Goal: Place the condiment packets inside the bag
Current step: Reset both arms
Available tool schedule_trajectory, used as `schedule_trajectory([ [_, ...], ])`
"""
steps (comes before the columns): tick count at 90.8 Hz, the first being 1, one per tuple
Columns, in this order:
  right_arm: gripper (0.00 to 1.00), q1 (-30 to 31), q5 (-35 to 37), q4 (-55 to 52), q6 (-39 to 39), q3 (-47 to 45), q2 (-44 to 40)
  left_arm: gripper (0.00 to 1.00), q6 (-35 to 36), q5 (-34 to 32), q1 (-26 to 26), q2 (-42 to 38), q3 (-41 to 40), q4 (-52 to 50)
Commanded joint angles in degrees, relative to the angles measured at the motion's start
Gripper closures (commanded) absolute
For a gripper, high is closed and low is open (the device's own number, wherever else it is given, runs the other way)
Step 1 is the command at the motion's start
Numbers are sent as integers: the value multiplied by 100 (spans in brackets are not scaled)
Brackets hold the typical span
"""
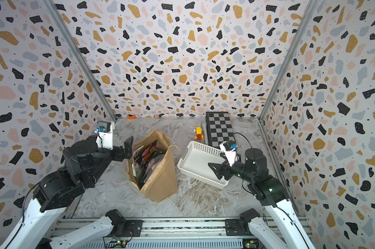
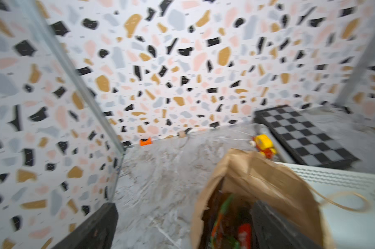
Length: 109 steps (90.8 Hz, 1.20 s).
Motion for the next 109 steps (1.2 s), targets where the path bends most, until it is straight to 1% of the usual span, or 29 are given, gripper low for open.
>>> schedule_trajectory([
  [1,8,-264,1195,162,282,-16,367,0,-486,481,1370,103,-167,223],
  [6,4,-509,1442,272,422,-57,511,0,-765,561,2144,87,-436,314],
  [14,0,-959,1836,569,612,-209,636,0,-1096,344,3131,-152,-1063,620],
  [22,0,-1480,2041,937,718,-385,849,0,-1448,305,3822,-307,-1747,971],
  [27,0,-1810,2224,1218,720,-536,1006,0,-1707,278,4026,-265,-2164,1141],
  [32,0,-2061,2413,1728,620,-841,1176,0,-1851,327,4055,-161,-2657,1462],
  [34,0,-2171,2477,2094,511,-1037,1299,0,-1866,428,4054,-105,-2889,1637],
  [36,0,-2224,2497,2220,476,-1094,1338,0,-1870,559,4060,-53,-3094,1841],
  [37,0,-2288,2540,2489,401,-1273,1407,0,-1875,619,4061,-5,-3200,1970],
  [41,0,-2330,2606,3216,176,-1645,1512,0,-1930,788,4061,126,-3666,2438],
  [47,0,-2335,2493,4347,-237,-2205,1830,0,-2098,983,4041,331,-4311,3298],
  [53,0,-2338,2428,5040,-444,-2567,2255,0,-2094,948,3882,529,-4837,4267],
  [56,0,-2331,2372,5221,-464,-2664,2427,0,-1887,829,3718,634,-5030,4623],
  [62,0,-2331,2211,5945,-383,-2897,2715,0,-1349,524,3277,847,-5319,5294],
  [68,0,-2323,2056,6688,-231,-3166,2971,0,-970,536,2999,1134,-5604,6084],
  [78,0,-2308,2014,7284,-237,-3360,3353,0,-609,1106,2904,1667,-6079,7448],
  [83,0,-2297,2024,7316,-269,-3362,3358,0,-352,1481,2891,1686,-6047,7448],
  [86,0,-2298,2032,7453,-285,-3407,3397,0,-181,1652,2887,1712,-6100,7721],
  [95,0,-2287,2151,8345,-304,-3651,3832,0,91,1959,2887,2045,-6581,9056],
  [103,0,-2271,2192,9219,-306,-3785,4437,0,266,2337,2893,2689,-6752,9972],
  [105,0,-2256,2204,9158,-324,-3773,4427,0,322,2458,2894,2893,-6765,10220],
  [109,0,-2245,2295,8486,-318,-3593,4248,0,377,2618,2894,3231,-6732,10529],
])
